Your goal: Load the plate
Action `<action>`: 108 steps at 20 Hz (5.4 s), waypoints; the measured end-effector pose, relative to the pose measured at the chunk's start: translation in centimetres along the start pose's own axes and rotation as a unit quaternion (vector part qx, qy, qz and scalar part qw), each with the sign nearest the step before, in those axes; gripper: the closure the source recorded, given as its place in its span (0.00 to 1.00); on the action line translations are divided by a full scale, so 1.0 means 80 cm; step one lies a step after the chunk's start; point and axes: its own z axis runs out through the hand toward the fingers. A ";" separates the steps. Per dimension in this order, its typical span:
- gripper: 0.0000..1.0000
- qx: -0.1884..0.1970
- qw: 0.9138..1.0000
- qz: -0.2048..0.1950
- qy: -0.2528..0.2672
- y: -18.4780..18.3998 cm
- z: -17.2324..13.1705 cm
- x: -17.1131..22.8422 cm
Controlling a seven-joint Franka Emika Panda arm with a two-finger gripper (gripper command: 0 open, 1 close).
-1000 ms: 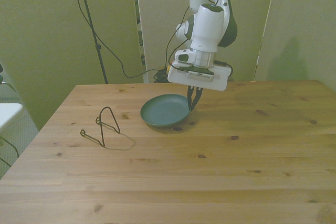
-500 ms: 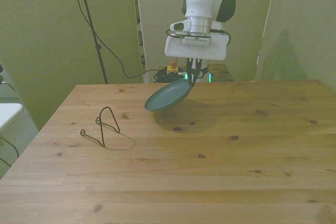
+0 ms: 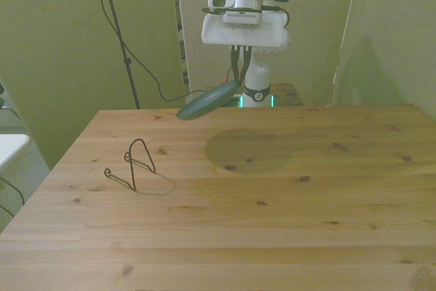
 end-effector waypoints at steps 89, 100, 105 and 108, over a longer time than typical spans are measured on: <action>1.00 0.283 0.949 -0.100 0.096 0.148 0.007 0.171; 1.00 0.315 0.935 -0.127 0.102 0.142 0.018 0.160; 1.00 0.318 0.935 -0.127 0.094 0.146 0.019 0.159; 1.00 0.318 0.935 -0.127 0.093 0.146 0.020 0.159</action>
